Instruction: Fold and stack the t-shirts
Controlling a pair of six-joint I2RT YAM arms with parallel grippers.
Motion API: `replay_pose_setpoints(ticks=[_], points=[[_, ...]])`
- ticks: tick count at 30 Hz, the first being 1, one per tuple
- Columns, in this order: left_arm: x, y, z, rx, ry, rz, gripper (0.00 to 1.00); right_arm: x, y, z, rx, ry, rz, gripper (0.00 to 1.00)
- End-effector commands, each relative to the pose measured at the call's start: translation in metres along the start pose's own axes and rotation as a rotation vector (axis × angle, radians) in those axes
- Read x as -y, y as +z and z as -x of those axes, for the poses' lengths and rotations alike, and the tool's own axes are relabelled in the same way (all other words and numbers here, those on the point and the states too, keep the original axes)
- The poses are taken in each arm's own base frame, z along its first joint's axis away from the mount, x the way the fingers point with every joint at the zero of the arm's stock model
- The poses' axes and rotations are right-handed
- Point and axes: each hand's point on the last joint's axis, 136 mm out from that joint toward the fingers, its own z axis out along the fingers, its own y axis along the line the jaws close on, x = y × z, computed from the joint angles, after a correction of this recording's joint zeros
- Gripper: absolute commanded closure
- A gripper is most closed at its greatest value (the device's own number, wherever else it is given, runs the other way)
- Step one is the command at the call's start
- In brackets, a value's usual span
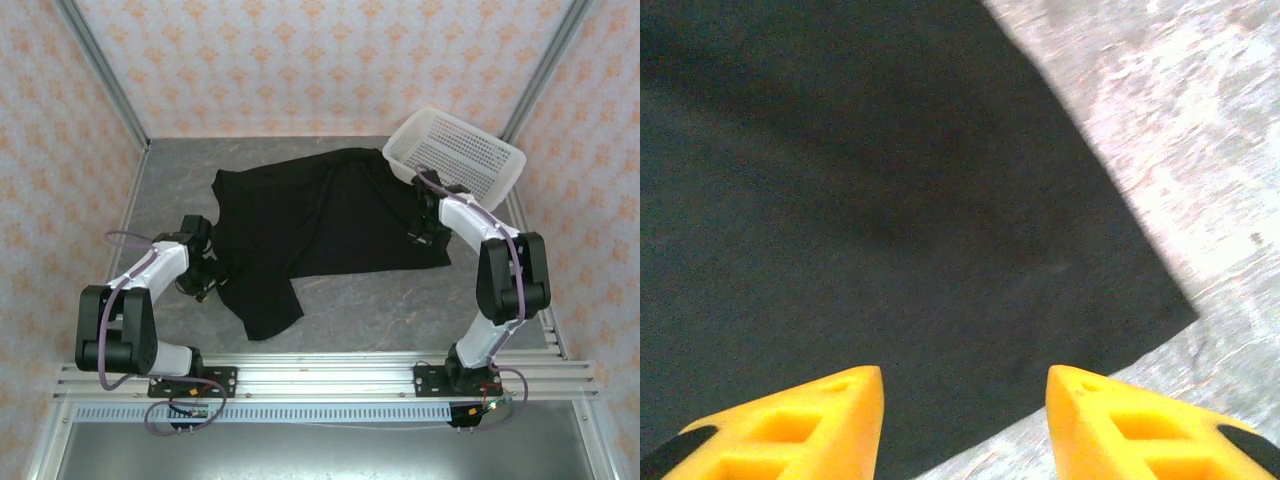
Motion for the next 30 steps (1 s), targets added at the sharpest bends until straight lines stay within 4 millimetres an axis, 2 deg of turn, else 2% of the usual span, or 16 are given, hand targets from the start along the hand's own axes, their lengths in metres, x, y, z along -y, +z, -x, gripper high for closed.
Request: replay_pose_setpoints(ticks=[1,5,8,11,13,16,25,30], points=[[0.023,0.004,0.007,0.042,0.056,-0.078,0.55,-0.019,-0.004,-0.018,-0.043,-0.001,0.068,0.51],[0.023,0.017,0.004,0.033,0.061,-0.068,0.61,-0.033,0.01,-0.026,-0.09,0.011,0.098,0.5],[0.019,0.021,0.007,0.042,0.076,-0.039,0.78,-0.037,0.023,-0.027,-0.118,0.013,0.087,0.5],[0.016,0.013,0.011,0.068,0.087,-0.01,0.93,-0.034,0.034,-0.024,-0.132,-0.003,0.036,0.5],[0.016,0.0,0.014,0.104,0.095,-0.012,1.0,-0.031,0.04,-0.022,-0.137,-0.01,-0.001,0.5],[0.014,-0.02,0.012,0.141,0.096,-0.024,1.0,-0.028,0.043,-0.018,-0.128,-0.015,-0.036,0.54],[0.015,-0.096,-0.021,0.173,0.007,-0.175,1.0,-0.024,0.051,-0.008,-0.113,-0.018,-0.092,0.58],[0.03,-0.137,-0.031,0.176,-0.062,-0.353,1.0,-0.019,0.053,0.001,-0.102,-0.021,-0.12,0.59]])
